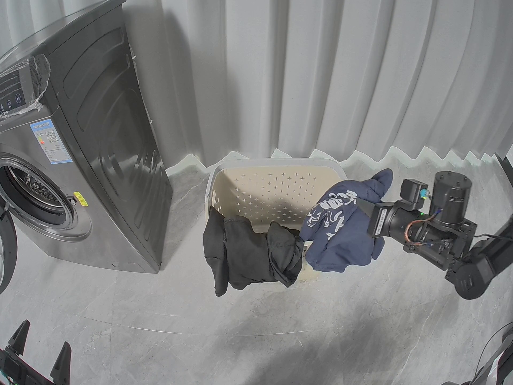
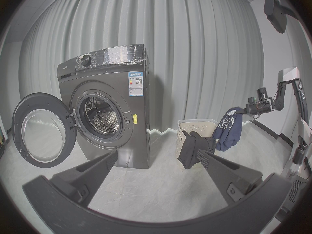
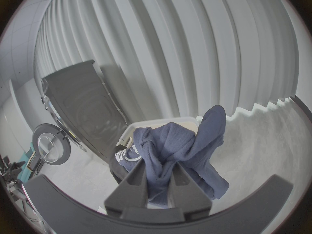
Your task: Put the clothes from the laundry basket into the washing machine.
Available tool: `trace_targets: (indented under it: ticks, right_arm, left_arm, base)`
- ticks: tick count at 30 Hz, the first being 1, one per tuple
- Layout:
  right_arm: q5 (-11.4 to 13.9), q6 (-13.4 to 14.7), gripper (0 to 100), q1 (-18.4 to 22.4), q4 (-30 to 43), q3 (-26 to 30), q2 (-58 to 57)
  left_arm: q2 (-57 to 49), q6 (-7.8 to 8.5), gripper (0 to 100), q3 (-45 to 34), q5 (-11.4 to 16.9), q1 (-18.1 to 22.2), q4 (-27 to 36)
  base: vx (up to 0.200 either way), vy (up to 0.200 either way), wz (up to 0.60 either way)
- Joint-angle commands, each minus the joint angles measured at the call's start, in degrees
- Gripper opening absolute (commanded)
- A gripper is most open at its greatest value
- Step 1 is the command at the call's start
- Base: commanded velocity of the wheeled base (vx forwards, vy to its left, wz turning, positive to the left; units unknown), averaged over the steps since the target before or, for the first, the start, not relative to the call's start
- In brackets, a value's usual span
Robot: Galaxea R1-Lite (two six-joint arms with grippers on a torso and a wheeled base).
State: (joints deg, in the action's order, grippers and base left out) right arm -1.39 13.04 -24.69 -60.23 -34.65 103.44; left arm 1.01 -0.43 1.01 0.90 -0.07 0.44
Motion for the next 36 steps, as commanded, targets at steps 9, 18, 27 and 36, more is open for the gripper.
trace_targets:
  ticks: [9, 18, 27, 36]
  right_arm:
    - [-0.1, -3.73, 0, -3.7, -4.19, 4.06, -14.32]
    - [0.07, -4.69, 0, -4.05, -3.49, 3.97, -18.53]
    - [-0.02, -4.87, 0, -4.14, -3.84, 5.03, -20.03]
    - [0.34, -5.13, 0, -4.67, -3.49, 5.55, -22.23]
  left_arm:
    - [-1.01, -0.1, 100, -0.92, 0.06, -0.01, 0.0]
    - [-1.01, -0.28, 100, -0.84, 0.15, -0.01, 0.09]
    - [-1.01, -0.36, 100, -0.84, 0.15, -0.01, 0.09]
    - [-1.01, -0.36, 100, -0.84, 0.15, -0.01, 0.09]
  base:
    - [0.0, 0.0, 0.0]
    - [-0.044, 0.0, 0.0]
    - [-0.2, 0.0, 0.0]
    - [-0.156, 0.0, 0.0]
